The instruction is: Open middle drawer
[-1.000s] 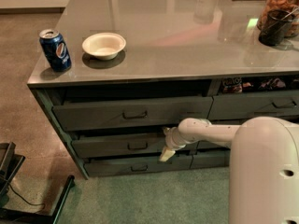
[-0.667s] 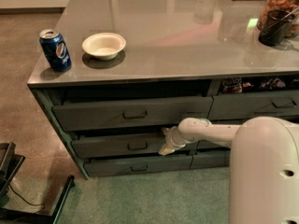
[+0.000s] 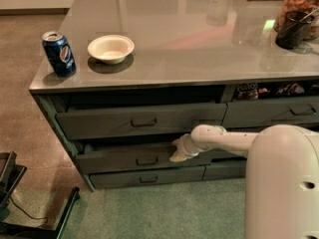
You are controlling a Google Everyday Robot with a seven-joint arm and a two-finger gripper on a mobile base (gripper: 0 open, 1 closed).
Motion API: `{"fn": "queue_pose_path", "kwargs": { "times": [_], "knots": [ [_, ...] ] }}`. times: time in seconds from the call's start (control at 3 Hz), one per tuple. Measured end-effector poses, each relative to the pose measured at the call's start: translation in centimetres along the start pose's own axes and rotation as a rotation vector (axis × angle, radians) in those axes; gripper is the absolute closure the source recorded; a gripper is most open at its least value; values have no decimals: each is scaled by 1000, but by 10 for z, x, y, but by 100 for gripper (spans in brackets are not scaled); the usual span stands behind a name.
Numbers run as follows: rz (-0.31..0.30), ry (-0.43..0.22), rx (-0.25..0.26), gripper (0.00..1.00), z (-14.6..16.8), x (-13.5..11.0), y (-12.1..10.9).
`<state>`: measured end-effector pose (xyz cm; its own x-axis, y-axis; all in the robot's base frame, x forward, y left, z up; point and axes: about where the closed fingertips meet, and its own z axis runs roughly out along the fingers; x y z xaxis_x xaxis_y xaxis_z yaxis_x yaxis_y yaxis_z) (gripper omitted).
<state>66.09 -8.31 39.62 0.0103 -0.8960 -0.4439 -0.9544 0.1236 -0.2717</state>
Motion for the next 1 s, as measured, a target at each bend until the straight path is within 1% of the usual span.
{"fn": "queue_pose_path", "kwargs": {
  "times": [0.33, 0.67, 1.0],
  "knots": [
    [0, 0, 0, 100, 0, 0, 0],
    [0, 0, 0, 100, -7, -3, -2],
    [0, 0, 0, 81, -9, -5, -3]
  ]
}}
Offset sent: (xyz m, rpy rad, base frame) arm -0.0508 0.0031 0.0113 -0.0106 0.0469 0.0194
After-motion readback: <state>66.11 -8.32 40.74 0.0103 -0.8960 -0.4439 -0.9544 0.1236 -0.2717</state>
